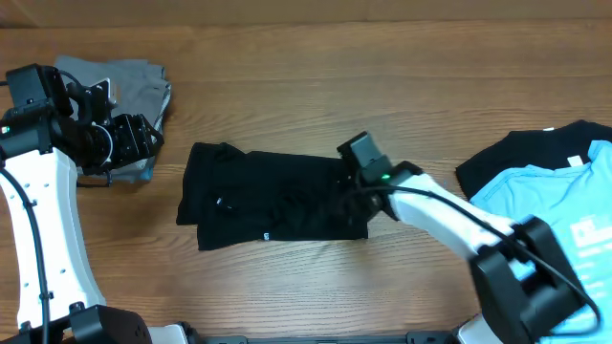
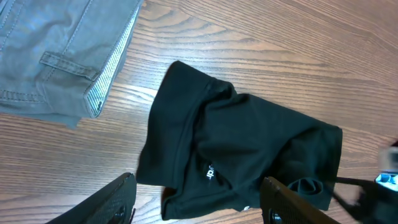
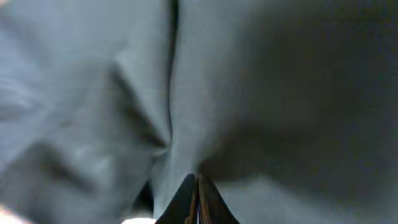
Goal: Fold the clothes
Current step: 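Fold the strip's right end leftward over the middle with the right gripper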
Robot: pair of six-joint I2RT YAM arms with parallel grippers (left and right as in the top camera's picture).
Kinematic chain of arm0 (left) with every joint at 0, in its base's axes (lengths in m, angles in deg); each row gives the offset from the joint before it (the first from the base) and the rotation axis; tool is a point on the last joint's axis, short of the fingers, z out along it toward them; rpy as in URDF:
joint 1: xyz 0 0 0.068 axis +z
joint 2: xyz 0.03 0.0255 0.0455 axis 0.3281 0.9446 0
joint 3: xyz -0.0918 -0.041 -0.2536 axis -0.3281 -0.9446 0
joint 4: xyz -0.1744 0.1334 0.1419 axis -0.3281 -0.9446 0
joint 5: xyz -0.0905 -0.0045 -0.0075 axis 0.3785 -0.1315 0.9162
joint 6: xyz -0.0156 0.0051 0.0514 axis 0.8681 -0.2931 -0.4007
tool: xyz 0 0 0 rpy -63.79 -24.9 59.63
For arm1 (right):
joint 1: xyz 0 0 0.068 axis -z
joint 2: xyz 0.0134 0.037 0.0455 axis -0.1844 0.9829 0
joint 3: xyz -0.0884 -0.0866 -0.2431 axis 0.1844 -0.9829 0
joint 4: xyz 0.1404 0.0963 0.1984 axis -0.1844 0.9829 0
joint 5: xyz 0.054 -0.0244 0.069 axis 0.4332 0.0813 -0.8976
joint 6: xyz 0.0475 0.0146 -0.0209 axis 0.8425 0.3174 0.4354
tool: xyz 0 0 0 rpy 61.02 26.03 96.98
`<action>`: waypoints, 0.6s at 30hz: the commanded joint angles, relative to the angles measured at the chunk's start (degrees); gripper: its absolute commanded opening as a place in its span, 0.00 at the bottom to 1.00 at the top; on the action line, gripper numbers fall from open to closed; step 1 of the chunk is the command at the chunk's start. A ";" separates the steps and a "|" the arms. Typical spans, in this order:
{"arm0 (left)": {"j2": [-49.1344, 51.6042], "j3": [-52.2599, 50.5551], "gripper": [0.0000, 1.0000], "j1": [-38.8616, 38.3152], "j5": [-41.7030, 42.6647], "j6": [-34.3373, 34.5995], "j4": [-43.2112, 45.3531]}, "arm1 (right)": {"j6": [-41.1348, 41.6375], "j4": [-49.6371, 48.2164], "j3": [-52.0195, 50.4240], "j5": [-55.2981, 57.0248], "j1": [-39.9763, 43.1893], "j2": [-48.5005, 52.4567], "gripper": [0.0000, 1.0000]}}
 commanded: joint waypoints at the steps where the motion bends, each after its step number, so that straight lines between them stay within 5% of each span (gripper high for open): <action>1: -0.57 -0.24 0.67 0.33 0.63 -0.70 0.07 | 3.85 -10.47 0.72 -8.63 -2.16 5.22 0.04; 5: -0.57 -0.24 0.67 0.33 0.63 -0.70 0.00 | -2.32 -28.85 1.09 -11.96 -2.32 4.96 0.04; 9: -0.57 -0.24 0.67 0.33 0.63 -0.70 -0.33 | -5.75 -31.58 1.77 -18.71 -1.25 3.54 0.05; 18: -0.57 -0.24 0.67 0.24 0.63 -0.70 -0.17 | -6.64 -10.71 1.66 -9.11 -0.87 3.34 0.08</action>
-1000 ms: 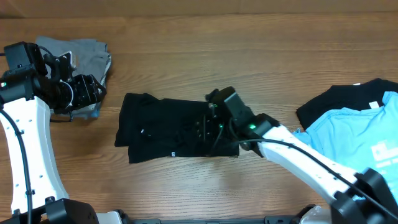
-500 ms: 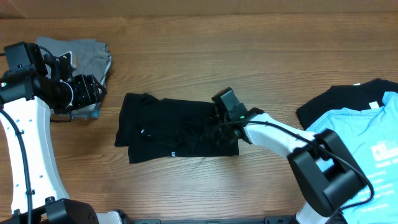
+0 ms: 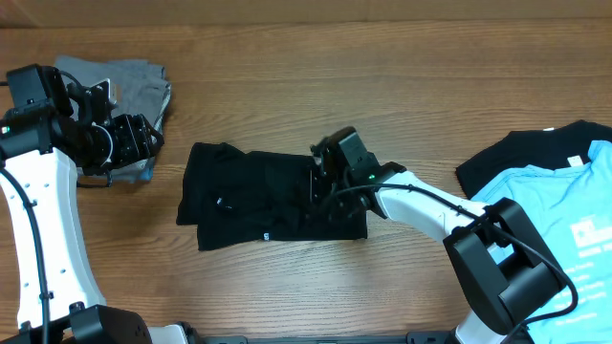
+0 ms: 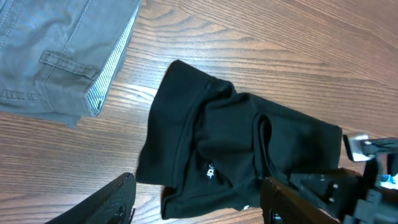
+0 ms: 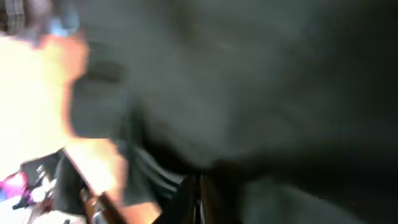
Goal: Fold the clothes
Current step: 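Fold the strip's right end leftward over the middle with the right gripper, then grasp the folded black bundle's left and right sides with both grippers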
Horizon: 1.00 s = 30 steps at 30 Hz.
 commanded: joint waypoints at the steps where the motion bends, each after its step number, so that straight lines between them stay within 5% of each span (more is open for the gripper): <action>1: -0.57 -0.22 0.67 0.24 0.66 -0.70 0.00 | -0.90 2.60 0.37 5.46 -0.28 -1.62 0.08; 5: -0.57 -0.22 0.68 0.24 0.63 -0.76 -0.76 | -1.40 2.84 0.00 -0.94 -4.02 -1.62 0.07; 8: -0.57 -0.24 0.70 0.24 -3.30 -0.87 -3.67 | -11.89 0.70 0.02 -14.88 -9.40 -1.64 0.07; 16: -0.55 -8.02 0.75 -0.74 -0.90 -0.68 -2.73 | -13.33 8.76 2.23 -8.31 -4.87 -7.85 0.04; 24: -0.55 -28.63 0.86 -4.85 8.76 -0.68 19.69 | -12.81 17.09 2.29 -0.26 5.51 -16.35 0.11; 30: 3.10 -35.34 0.93 -7.74 2.32 0.39 30.97 | -12.79 26.36 2.25 5.31 9.77 -14.67 0.12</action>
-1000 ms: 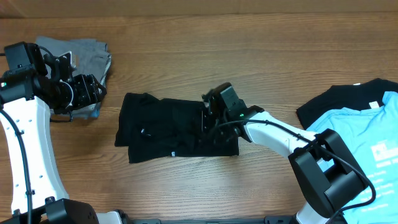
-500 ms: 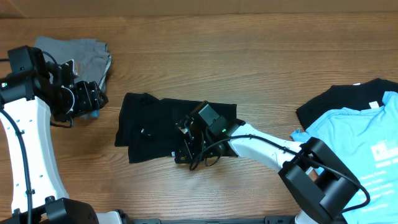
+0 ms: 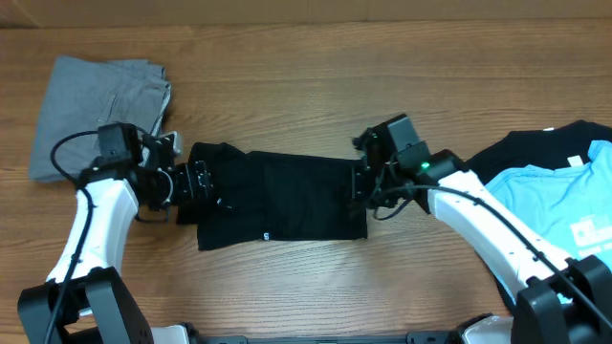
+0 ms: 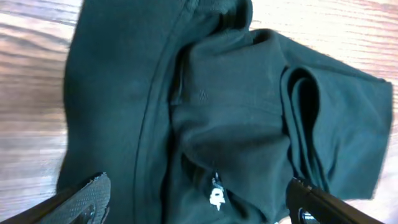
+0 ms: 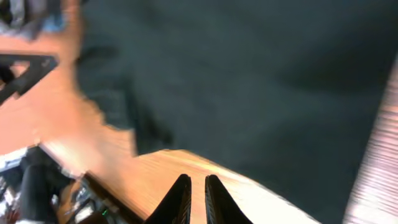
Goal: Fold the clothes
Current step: 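Grasp the folded black bundle's left and right sides with both grippers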
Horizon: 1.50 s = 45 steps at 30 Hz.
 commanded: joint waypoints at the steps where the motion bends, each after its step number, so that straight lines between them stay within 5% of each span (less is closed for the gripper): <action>1: 4.09 -1.68 0.92 -1.07 -3.61 0.68 2.32 | 0.11 1.38 0.33 3.37 0.52 1.14 0.12; 13: 19.26 -1.68 0.86 -3.13 6.95 0.98 11.21 | 5.81 -1.27 -0.37 0.70 -0.39 11.63 0.07; 15: 19.82 -1.68 0.79 -4.72 6.84 -1.49 10.93 | 5.81 -2.14 -0.37 0.44 -1.60 12.37 0.07; 19: 19.85 -1.68 0.39 -6.16 6.86 -3.76 10.71 | 7.67 -2.25 -0.37 4.52 -3.21 12.48 0.07; 29: 19.85 -1.68 0.05 -6.16 7.15 -3.72 10.69 | 12.79 -2.40 -0.74 7.08 -3.19 13.68 0.08; 34: 19.74 -0.09 0.04 -5.79 8.79 -3.72 8.90 | 15.50 -2.60 -1.86 6.71 -3.19 14.60 0.07; 45: 13.70 25.77 0.04 -3.72 6.01 -3.72 -18.38 | 14.82 -1.55 -1.92 5.33 -3.19 14.60 0.04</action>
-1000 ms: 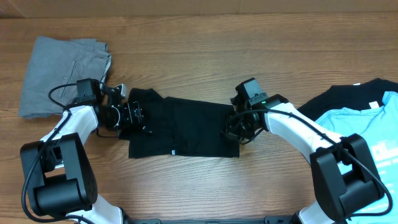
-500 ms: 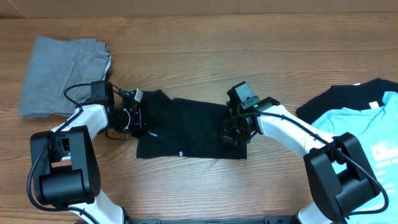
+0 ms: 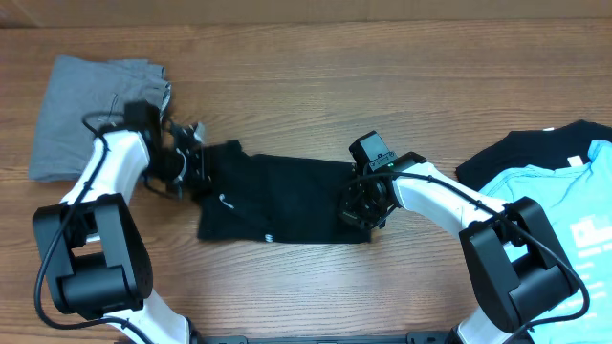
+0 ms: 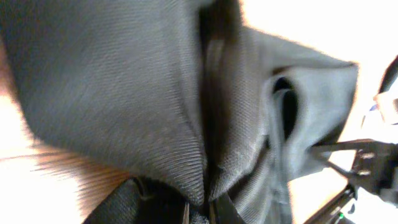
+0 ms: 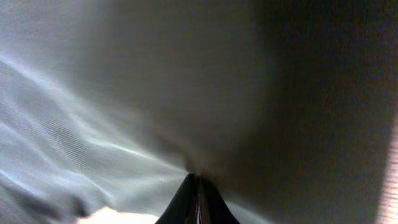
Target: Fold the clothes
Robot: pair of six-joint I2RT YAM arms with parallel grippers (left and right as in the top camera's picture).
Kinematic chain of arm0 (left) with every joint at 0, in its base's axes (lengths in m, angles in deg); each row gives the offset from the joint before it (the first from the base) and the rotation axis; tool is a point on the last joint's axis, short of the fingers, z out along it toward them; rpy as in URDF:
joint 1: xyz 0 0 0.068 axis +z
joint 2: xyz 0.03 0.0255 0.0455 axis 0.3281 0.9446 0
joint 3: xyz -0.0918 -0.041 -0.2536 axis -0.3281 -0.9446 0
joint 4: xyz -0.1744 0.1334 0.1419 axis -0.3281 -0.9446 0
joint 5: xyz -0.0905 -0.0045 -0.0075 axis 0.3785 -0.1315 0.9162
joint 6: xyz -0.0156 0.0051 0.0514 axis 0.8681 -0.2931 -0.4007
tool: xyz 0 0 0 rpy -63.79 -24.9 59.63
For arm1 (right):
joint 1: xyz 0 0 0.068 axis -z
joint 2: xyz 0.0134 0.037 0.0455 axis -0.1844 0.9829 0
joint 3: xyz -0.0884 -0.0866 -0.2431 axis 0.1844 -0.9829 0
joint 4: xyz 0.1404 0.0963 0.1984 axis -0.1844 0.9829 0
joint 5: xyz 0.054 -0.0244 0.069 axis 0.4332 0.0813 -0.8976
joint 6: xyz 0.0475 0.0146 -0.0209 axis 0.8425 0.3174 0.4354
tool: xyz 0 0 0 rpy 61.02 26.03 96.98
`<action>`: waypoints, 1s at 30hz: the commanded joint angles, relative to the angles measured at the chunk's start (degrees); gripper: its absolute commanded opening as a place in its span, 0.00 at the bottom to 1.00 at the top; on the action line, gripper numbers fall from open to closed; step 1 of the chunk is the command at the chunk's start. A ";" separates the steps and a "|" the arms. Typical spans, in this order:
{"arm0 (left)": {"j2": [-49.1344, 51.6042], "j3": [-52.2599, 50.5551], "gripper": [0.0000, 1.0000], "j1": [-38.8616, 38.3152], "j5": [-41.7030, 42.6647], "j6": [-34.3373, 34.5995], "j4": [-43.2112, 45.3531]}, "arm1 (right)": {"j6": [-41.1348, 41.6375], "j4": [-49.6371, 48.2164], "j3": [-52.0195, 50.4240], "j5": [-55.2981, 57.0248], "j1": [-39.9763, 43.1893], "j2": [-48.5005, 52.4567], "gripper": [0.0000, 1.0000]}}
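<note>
A black garment [image 3: 277, 196] lies roughly folded across the middle of the wooden table [image 3: 316, 86]. At its upper left corner my left gripper [image 3: 196, 164] is shut on the fabric. The left wrist view shows the garment [image 4: 124, 81] bunched into the closed left gripper [image 4: 199, 208]. My right gripper [image 3: 356, 208] is at the garment's right edge. In the right wrist view the right gripper [image 5: 198, 183] is shut with the garment [image 5: 155, 81] pinched between its tips.
Folded grey trousers [image 3: 86, 105] lie at the back left, just behind the left arm. A black shirt [image 3: 512, 158] and a light blue shirt [image 3: 564, 191] are piled at the right edge.
The left gripper was open at the garment's left edge and is now shut on its upper left corner. The right gripper, slightly apart over the right edge, is now lower and shut on fabric.
First the left gripper hung open beside the grey trousers while the right was shut on cloth at the garment's right part. Then the right gripper was further left over the garment. Later both grippers stood at opposite edges, unclosed. Now each grips an end.
</note>
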 commanded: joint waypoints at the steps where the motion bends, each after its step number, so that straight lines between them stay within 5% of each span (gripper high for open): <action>1: -5.01 9.60 0.04 -1.16 -0.98 -0.70 -4.83 | 0.11 -0.20 -0.46 -0.39 0.04 0.35 0.04; 9: -6.38 11.63 0.04 -13.94 -6.10 5.62 -7.50 | 0.09 -0.37 -0.46 -1.25 0.17 0.35 0.04; 18: -5.97 7.41 0.06 -33.53 -19.56 24.52 0.04 | 0.09 0.35 -0.46 -1.18 0.87 0.35 0.04; 24: -5.90 5.35 0.24 -40.30 -21.81 35.36 4.28 | 0.07 0.85 -0.46 -1.16 0.87 0.35 0.05; 26: -5.92 5.44 0.40 -42.25 -21.75 36.22 6.34 | 0.09 1.49 -0.46 -0.72 0.87 0.35 0.05; 30: -5.92 8.70 0.51 -42.12 -20.98 35.65 5.66 | -0.35 4.31 -0.46 0.81 0.87 0.35 0.09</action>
